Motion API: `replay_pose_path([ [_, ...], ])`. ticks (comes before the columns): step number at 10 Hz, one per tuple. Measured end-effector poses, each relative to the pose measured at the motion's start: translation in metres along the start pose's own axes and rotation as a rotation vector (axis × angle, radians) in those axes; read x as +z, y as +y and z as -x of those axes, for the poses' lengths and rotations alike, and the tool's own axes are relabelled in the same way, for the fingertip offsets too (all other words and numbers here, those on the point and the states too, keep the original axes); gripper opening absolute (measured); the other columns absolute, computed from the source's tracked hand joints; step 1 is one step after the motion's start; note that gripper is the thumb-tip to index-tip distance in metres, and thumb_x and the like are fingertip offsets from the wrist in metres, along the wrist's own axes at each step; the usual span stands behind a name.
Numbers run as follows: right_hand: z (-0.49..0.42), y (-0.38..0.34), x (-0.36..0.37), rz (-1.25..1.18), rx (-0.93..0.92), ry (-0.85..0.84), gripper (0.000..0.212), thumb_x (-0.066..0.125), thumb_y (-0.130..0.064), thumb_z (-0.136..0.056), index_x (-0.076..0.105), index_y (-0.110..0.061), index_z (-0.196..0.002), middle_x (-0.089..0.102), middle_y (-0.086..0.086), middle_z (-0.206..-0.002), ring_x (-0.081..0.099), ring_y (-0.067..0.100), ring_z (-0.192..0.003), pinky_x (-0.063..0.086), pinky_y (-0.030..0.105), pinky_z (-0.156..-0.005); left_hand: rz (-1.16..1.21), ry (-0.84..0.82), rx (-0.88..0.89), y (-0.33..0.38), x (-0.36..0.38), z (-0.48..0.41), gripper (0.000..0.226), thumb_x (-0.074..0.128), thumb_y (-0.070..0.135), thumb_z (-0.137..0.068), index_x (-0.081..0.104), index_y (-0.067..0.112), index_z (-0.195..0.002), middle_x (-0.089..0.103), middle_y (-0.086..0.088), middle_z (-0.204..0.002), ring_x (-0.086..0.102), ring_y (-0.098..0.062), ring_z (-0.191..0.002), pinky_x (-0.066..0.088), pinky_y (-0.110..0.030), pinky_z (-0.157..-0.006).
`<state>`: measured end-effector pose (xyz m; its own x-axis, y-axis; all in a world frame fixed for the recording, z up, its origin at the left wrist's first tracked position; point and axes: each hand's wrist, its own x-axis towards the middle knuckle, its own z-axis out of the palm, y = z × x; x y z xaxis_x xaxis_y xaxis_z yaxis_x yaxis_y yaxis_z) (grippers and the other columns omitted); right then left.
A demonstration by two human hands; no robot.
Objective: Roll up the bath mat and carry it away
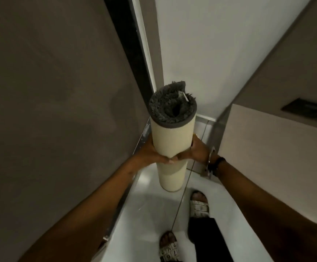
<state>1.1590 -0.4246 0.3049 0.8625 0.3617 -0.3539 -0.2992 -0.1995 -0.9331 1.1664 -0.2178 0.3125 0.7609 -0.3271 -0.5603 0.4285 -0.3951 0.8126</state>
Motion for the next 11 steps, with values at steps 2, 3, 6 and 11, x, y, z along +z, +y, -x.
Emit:
replay_pose_path([
  [2,-0.118,0.024,-0.055,0.186,0.077,0.006,0.087,0.088,0.013,-0.054,0.051,-0.003,-0.131,0.063,0.014,-0.127,0.064,0.008,-0.111,0.055,0.026,-0.091,-0.023,0.029,0.017,0.007,-0.025,-0.117,0.106,0.085,-0.018,-0.065,0.03,0.003,-0.154,0.042,-0.015,-0.157,0.043,-0.028,-0.143,0.043,-0.052,-0.114],
  [3,-0.181,0.056,-0.077,0.211,0.183,0.092,0.086,0.083,0.02,-0.057,0.05,0.002,-0.134,0.059,0.02,-0.135,0.057,0.026,-0.12,0.049,0.046,-0.102,0.016,0.103,0.084,-0.029,-0.028,-0.2,0.102,0.085,-0.023,-0.06,0.038,-0.004,-0.148,0.044,-0.02,-0.155,0.043,-0.033,-0.143,0.04,-0.055,-0.115],
  [6,-0.299,0.118,-0.095,0.091,0.265,0.247,0.083,0.074,0.011,-0.062,0.044,-0.003,-0.138,0.055,0.019,-0.137,0.05,0.038,-0.126,0.048,0.059,-0.101,0.092,0.176,-0.043,-0.065,-0.052,-0.322,0.101,0.088,-0.01,-0.065,0.038,0.01,-0.15,0.045,-0.009,-0.154,0.043,-0.029,-0.139,0.044,-0.048,-0.11],
  [11,-0.192,0.045,-0.067,0.6,0.422,0.366,0.088,0.071,-0.047,-0.083,0.029,-0.013,-0.151,0.037,0.014,-0.157,0.036,0.034,-0.141,0.034,0.042,-0.112,-0.154,0.231,-0.122,0.009,-0.017,-0.176,0.076,0.073,0.016,-0.091,0.031,0.012,-0.154,0.039,-0.01,-0.158,0.038,-0.027,-0.146,0.034,-0.03,-0.112],
])
